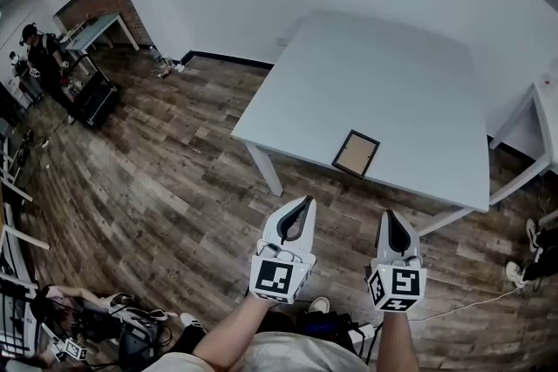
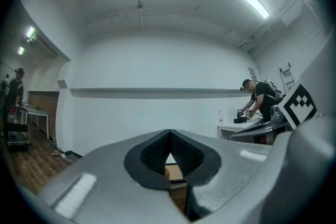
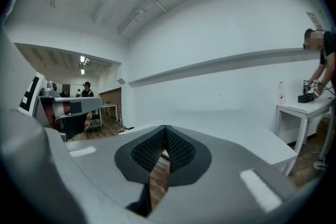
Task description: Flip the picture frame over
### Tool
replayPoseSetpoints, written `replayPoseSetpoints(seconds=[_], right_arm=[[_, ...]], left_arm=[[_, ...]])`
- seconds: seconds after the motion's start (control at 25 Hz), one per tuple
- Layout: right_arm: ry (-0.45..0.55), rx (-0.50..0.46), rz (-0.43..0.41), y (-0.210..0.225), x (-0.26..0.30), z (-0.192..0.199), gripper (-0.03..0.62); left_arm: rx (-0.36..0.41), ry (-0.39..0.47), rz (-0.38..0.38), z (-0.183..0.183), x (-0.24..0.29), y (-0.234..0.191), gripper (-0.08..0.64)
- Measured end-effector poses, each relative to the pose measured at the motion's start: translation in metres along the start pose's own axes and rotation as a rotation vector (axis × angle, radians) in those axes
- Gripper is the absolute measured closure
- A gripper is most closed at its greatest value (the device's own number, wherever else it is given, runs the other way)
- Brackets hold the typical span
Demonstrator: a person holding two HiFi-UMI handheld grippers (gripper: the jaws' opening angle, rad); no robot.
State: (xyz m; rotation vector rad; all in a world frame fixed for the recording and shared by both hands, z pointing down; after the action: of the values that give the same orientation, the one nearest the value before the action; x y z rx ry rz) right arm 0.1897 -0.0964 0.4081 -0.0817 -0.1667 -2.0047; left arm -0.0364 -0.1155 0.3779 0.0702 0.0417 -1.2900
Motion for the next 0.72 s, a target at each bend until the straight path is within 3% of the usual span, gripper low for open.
replayPoseSetpoints(seconds=[0.24,0.72], right_arm=[[-0.022,0.020,0.007,0.010,0.015,0.007,0.571],[-0.078,0.063,0.034,0.007,0.067,0.035,0.569]], left_arm=[[-0.004,-0.055,0.031,0.002,0.013,0.007,0.558],[0.003,-0.056,0.101,0.032,0.041,-0.008,0.558]])
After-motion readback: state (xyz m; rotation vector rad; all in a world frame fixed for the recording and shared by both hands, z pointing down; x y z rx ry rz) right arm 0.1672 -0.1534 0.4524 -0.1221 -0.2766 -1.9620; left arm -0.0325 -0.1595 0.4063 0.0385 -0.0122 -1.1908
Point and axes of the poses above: the fingertips, and each gripper's own axes: x forward along the fingers, y to its right, z out of its underside, the point moved 9 cm from there along -x, backward along the fingers, and after that the axes turned 12 degrees about -z, right-handed, at the moved point
